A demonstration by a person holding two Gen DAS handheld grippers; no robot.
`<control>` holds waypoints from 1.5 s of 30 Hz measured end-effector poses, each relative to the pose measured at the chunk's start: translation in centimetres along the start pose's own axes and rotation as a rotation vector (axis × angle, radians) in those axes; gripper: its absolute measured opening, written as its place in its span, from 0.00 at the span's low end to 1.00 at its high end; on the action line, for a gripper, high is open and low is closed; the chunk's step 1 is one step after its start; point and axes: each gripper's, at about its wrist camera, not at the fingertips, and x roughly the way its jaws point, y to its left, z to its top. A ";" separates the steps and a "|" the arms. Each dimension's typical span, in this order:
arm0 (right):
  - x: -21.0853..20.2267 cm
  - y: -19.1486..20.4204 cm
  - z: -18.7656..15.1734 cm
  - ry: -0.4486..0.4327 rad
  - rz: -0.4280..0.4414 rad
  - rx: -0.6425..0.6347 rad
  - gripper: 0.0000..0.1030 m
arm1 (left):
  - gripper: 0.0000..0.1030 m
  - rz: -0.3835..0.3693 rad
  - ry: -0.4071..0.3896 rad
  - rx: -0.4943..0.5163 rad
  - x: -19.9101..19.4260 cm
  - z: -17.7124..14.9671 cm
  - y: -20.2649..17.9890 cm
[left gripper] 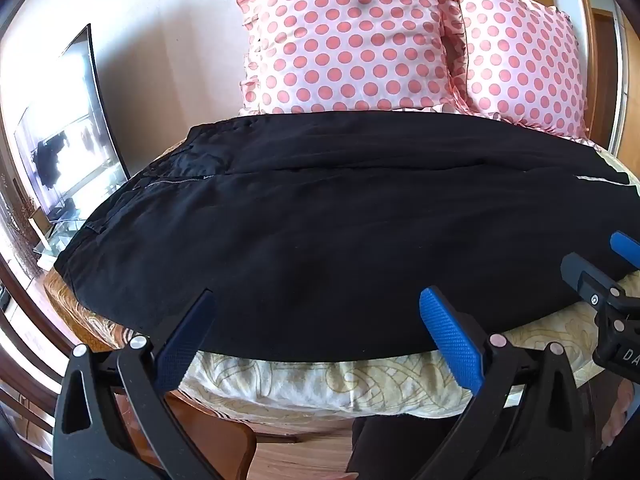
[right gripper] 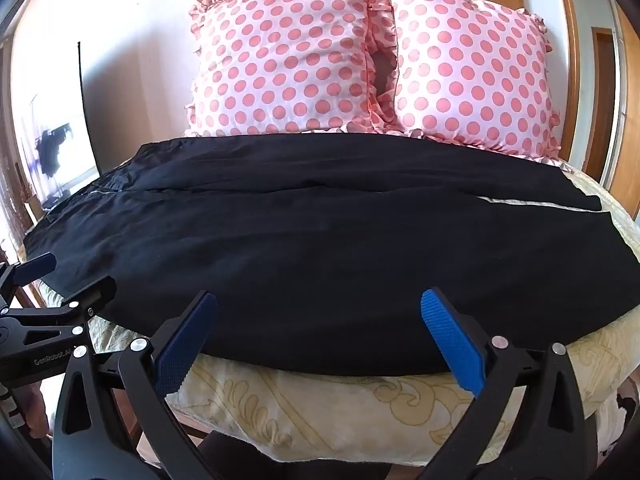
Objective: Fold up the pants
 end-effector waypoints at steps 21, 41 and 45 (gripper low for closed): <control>-0.1 -0.3 -0.2 -0.012 -0.006 0.010 0.99 | 0.98 -0.006 -0.007 -0.002 -0.6 -0.2 -0.1; -0.4 -0.7 0.2 -0.026 -0.003 0.017 0.99 | 0.98 -0.011 -0.021 -0.007 -0.6 0.0 -0.1; -0.4 -0.7 0.2 -0.027 -0.003 0.016 0.99 | 0.98 -0.018 -0.037 -0.021 -1.0 0.0 -0.1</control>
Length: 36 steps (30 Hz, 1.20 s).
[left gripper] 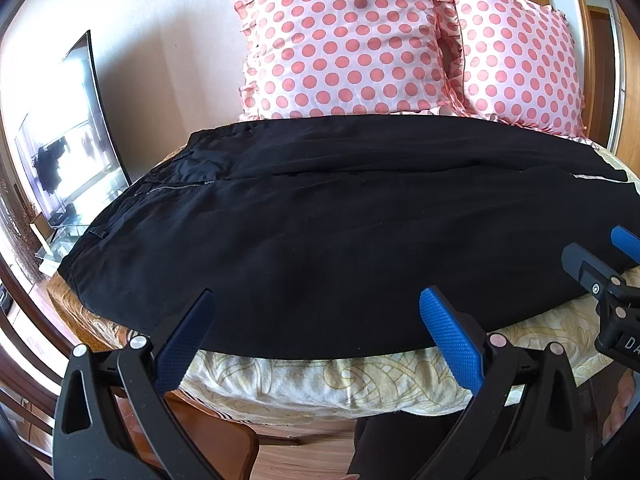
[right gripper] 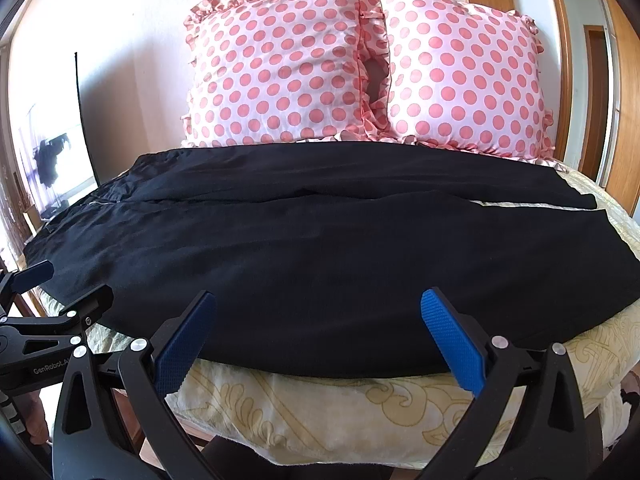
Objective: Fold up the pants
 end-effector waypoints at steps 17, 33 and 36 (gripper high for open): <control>0.4 -0.5 2.1 -0.014 0.019 0.016 0.99 | 0.98 -0.010 0.052 0.032 0.5 2.0 1.2; 11.1 -12.3 16.4 0.125 -0.252 0.166 0.99 | 0.98 -0.074 0.044 -0.123 6.9 12.8 5.6; 15.5 -17.2 18.4 0.200 -0.352 0.243 0.98 | 0.98 -0.038 0.030 -0.093 8.6 15.5 5.9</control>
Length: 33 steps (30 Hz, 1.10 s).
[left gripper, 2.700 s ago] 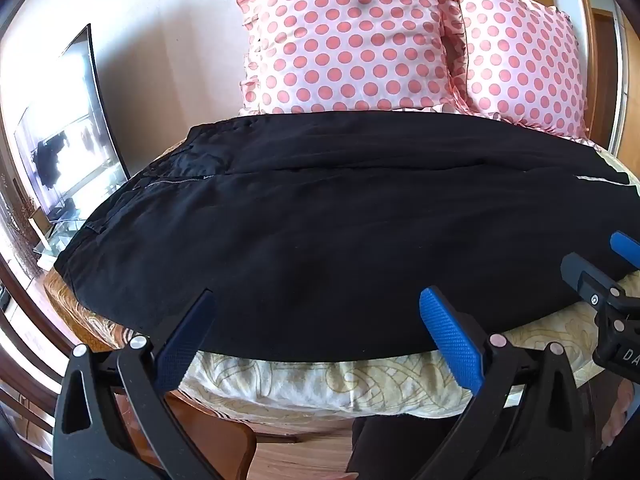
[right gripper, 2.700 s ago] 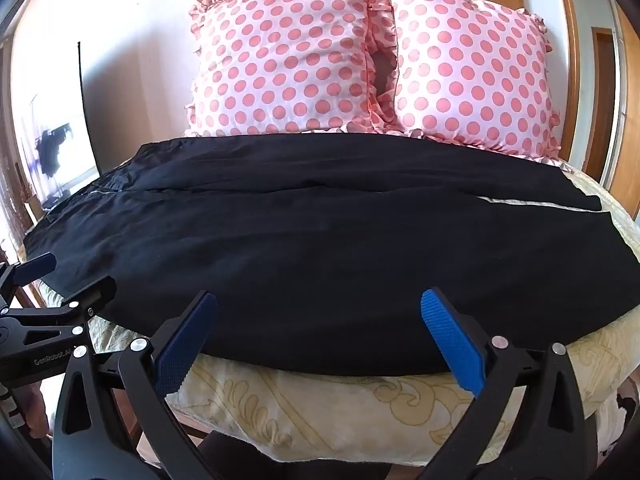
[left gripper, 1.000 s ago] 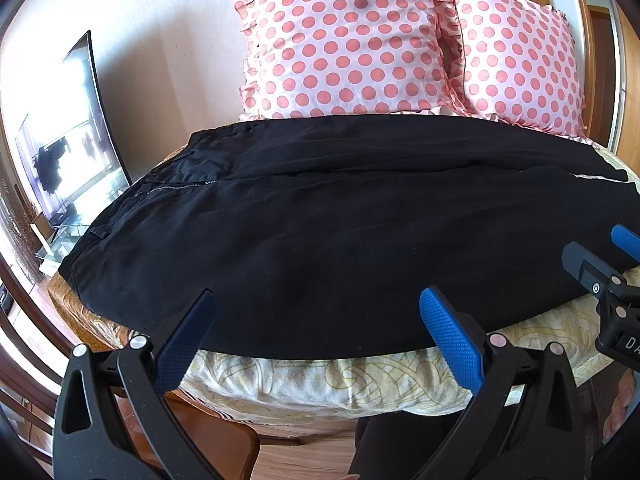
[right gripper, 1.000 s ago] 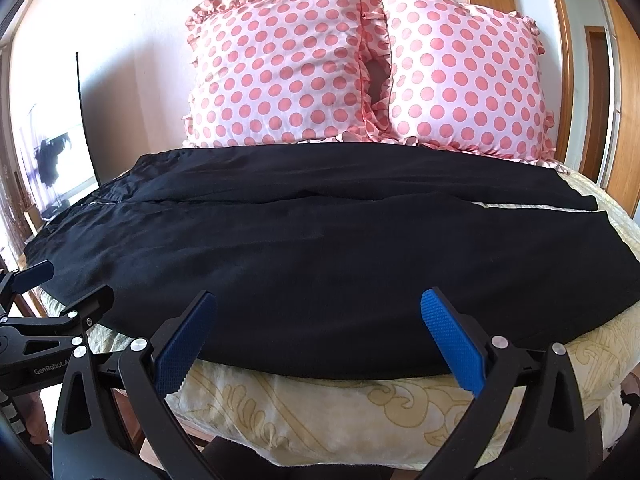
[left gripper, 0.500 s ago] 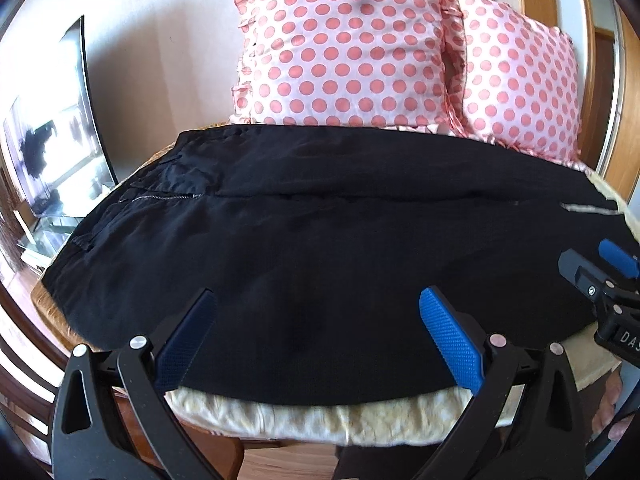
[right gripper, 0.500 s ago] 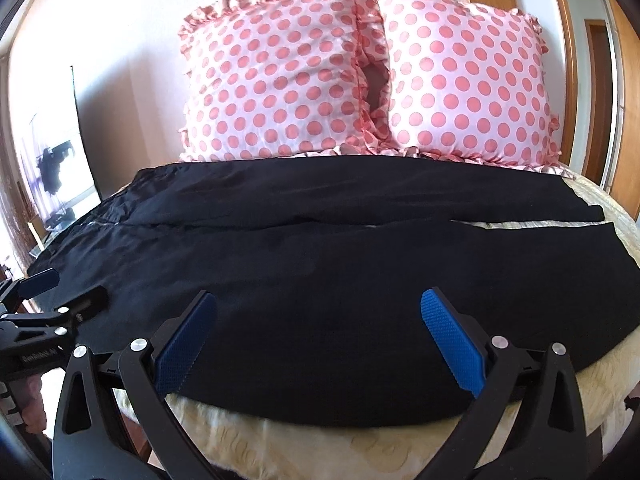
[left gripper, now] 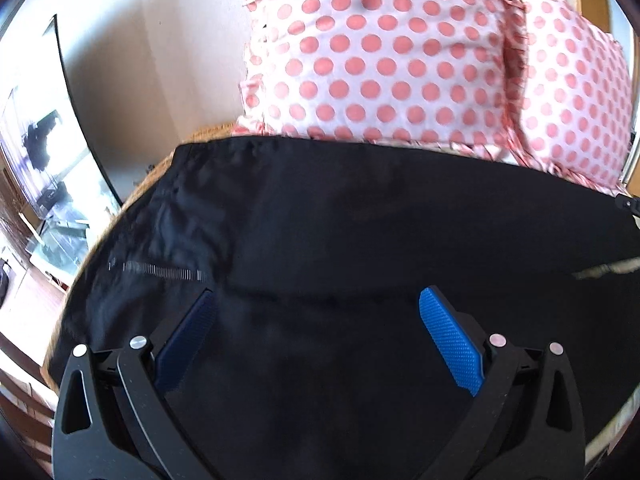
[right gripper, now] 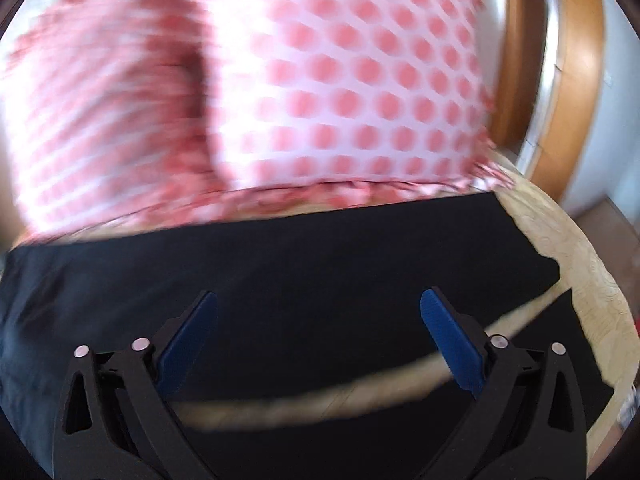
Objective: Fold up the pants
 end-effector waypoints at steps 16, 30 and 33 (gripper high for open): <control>16.6 -9.9 8.6 0.236 -0.358 0.299 0.65 | 0.98 0.124 0.052 0.060 9.7 3.7 -0.6; 16.0 -8.5 8.3 0.206 -0.323 0.338 0.08 | 0.98 0.184 0.095 0.079 10.6 2.7 0.2; 14.6 -9.2 7.4 0.211 -0.313 0.393 0.08 | 0.98 0.192 0.082 0.082 9.8 2.7 0.7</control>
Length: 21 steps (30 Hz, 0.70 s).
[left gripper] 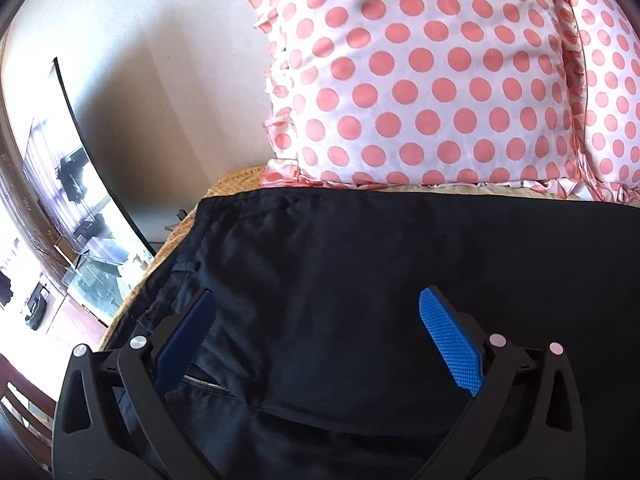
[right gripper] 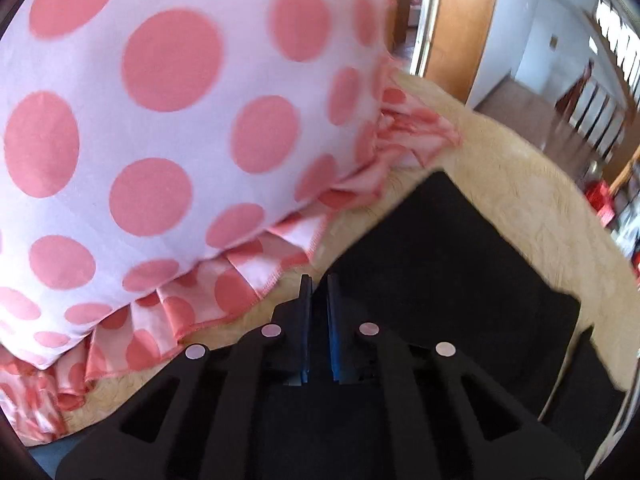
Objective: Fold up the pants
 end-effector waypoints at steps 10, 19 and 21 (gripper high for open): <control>2.4 -0.9 1.8 -0.010 -0.056 -0.012 0.16 | 0.98 0.005 -0.008 -0.019 -0.9 -0.2 1.3; 0.1 -5.2 0.6 -0.055 0.142 0.057 0.01 | 0.98 -0.118 0.053 -0.121 0.1 -0.7 4.0; -1.1 -5.6 0.0 -0.072 0.164 0.040 0.01 | 0.98 -0.135 0.067 -0.153 0.2 -0.7 4.5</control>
